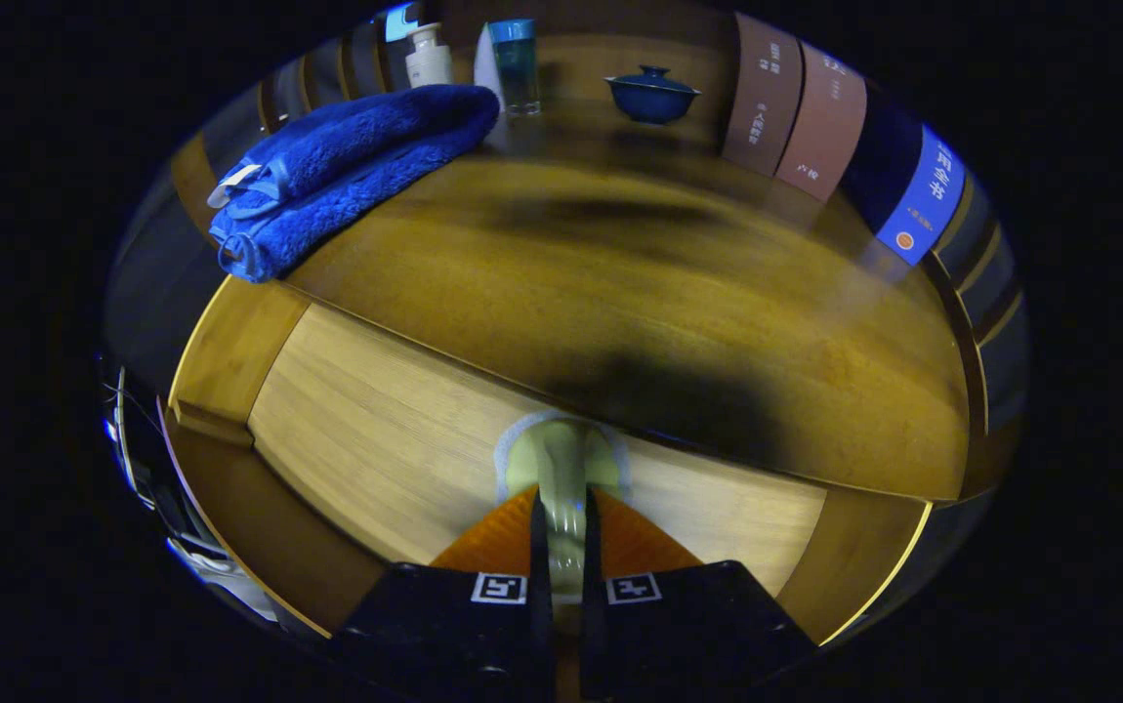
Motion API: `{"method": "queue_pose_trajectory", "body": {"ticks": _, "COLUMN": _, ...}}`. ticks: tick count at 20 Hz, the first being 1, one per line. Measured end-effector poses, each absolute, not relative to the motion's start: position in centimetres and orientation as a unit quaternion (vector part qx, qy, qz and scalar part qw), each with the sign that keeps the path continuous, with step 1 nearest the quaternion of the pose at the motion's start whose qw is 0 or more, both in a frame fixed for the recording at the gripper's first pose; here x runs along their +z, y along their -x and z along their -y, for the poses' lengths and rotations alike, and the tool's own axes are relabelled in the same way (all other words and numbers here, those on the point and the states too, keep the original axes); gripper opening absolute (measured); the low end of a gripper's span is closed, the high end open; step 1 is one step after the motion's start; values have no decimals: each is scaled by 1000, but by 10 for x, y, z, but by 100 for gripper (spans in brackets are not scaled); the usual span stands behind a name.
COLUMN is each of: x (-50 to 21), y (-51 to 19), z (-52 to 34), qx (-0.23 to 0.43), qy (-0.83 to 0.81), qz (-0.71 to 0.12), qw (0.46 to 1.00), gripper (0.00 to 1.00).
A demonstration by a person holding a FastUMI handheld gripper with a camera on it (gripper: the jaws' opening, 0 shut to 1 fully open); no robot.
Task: Pull open the drawer, take out the items inside it, and place them on the countertop above the cabinet.
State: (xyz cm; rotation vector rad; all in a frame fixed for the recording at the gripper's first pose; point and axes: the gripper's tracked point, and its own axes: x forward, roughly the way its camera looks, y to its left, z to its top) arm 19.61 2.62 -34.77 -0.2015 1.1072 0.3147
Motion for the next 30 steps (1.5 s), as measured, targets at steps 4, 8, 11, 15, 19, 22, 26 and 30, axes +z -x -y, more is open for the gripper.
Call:
{"method": "queue_pose_trajectory", "body": {"ticks": 4, "x": -321, "y": -184, "z": -31, "qx": 138, "qy": 98, "qz": -490, "qw": 855, "gripper": 15}}
{"method": "queue_pose_trajectory", "body": {"ticks": 8, "x": -258, "y": -171, "z": -36, "qx": 127, "qy": 94, "qz": -455, "qw": 877, "gripper": 15}}
{"method": "queue_pose_trajectory", "body": {"ticks": 11, "x": -231, "y": -171, "z": -44, "qx": 113, "qy": 69, "qz": -450, "qw": 883, "gripper": 15}}
{"method": "queue_pose_trajectory", "body": {"ticks": 15, "x": -200, "y": -197, "z": -55, "qx": 86, "qy": 47, "qz": -438, "qw": 894, "gripper": 15}}
{"method": "queue_pose_trajectory", "body": {"ticks": 19, "x": -198, "y": -245, "z": -65, "qx": 57, "qy": 35, "qz": -432, "qw": 900, "gripper": 15}}
{"method": "queue_pose_trajectory", "body": {"ticks": 22, "x": -210, "y": -278, "z": -73, "qx": 38, "qy": 20, "qz": -438, "qw": 898, "gripper": 15}}
{"method": "queue_pose_trajectory", "body": {"ticks": 26, "x": -214, "y": -309, "z": -72, "qx": 15, "qy": 7, "qz": -438, "qw": 899, "gripper": 15}}
{"method": "queue_pose_trajectory", "body": {"ticks": 30, "x": -215, "y": -328, "z": -65, "qx": 1, "qy": 3, "qz": -441, "qw": 897, "gripper": 15}}
